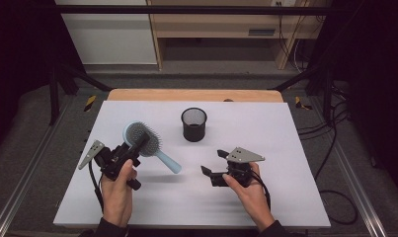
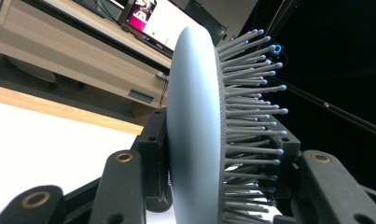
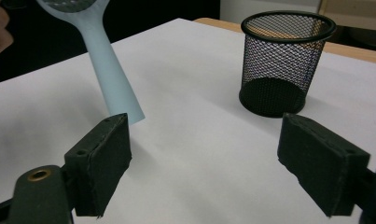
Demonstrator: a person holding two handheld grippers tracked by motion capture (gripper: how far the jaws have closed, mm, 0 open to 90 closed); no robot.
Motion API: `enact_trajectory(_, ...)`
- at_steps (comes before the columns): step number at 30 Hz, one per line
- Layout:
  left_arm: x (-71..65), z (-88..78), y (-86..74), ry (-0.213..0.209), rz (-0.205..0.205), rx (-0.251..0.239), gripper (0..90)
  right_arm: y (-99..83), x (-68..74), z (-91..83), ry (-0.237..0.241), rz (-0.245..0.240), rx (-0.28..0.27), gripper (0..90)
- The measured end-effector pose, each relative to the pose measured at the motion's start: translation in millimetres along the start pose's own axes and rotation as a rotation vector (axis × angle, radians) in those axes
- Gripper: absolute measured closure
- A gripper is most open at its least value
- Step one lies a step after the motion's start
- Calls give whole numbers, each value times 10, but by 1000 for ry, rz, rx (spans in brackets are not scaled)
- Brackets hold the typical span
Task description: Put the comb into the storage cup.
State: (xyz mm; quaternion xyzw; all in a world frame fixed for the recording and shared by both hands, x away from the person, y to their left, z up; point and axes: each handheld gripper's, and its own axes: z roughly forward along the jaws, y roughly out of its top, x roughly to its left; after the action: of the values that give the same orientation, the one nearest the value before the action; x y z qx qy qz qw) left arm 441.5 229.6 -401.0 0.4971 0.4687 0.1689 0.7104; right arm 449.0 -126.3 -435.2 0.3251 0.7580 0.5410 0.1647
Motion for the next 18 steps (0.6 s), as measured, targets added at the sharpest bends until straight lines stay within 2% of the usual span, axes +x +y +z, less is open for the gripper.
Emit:
enact_trajectory(3, 24, -8, -17, 7, 1, 2, 523, 19, -50, -73, 18, -4, -1, 145)
enact_trajectory(8, 14, -4, -10, 2, 7, -8, 523, 1, -179, -196, -9, 3, 1, 128)
enact_trajectory(9, 7, 5, -18, -3, 11, -6, 523, -18, -245, -266, -30, -3, 3, 128)
enact_trajectory(11, 4, 10, -25, -3, 15, -3, 523, -26, -263, -290, -40, -5, 2, 128)
enact_trajectory(13, -7, 24, -48, -7, 17, 5, 523, -82, -357, -391, -87, -19, 3, 114)
enact_trajectory(18, -50, 23, -71, -24, 23, -7, 523, -164, -446, -519, -126, 1, -19, 102)
